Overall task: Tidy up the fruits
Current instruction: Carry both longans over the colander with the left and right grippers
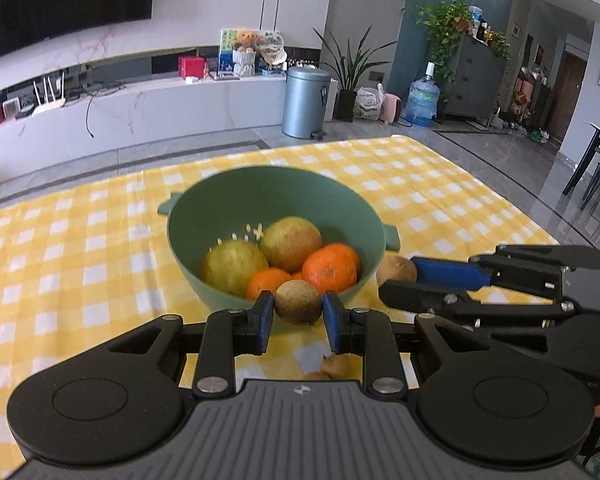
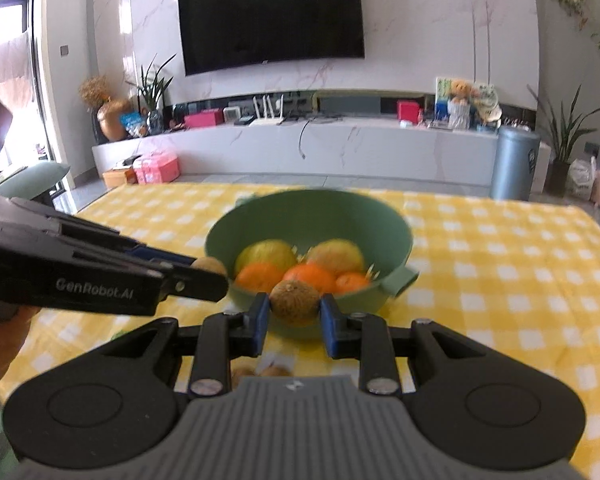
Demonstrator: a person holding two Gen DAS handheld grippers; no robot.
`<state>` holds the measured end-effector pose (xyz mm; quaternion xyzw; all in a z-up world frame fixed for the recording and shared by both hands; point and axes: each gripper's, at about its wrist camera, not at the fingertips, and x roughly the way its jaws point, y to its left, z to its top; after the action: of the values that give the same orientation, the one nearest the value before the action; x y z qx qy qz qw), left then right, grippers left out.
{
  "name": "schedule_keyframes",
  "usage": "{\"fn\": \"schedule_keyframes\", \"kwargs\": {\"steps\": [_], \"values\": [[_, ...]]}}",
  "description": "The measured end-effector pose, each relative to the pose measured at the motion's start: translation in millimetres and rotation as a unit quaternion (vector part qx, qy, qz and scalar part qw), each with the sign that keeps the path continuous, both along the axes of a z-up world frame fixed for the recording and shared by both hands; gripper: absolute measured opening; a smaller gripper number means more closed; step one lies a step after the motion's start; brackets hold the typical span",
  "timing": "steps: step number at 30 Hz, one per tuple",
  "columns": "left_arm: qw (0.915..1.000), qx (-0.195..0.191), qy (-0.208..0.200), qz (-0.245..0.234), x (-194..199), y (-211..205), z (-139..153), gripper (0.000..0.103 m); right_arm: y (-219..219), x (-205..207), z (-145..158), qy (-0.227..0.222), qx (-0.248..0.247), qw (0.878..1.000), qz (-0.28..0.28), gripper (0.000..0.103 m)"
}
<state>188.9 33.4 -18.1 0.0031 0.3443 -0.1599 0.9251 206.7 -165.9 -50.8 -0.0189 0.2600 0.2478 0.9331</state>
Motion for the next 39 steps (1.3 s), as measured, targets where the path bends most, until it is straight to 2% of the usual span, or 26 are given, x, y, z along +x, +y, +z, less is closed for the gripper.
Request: {"fn": "schedule_keyframes", "kwargs": {"steps": [8,18,32,39], "values": [[0.9998,0.011,-0.012,0.011,26,-1,6,0.030,4,22,7,-0.013,-0.006,1.000,-0.011,0.024],[0.9990,0.033,-0.007,0.030,62,8,-5,0.030,25,57,1,-0.012,-0.035,0.999,0.002,0.024],[0.9984,0.019,0.015,0.051,99,25,-26,0.029,53,109,-14,0.008,-0.082,0.996,0.026,0.024],[0.9978,0.028,0.021,0.056,104,27,-34,0.030,62,125,-22,0.020,-0.095,0.995,0.030,0.024]]}}
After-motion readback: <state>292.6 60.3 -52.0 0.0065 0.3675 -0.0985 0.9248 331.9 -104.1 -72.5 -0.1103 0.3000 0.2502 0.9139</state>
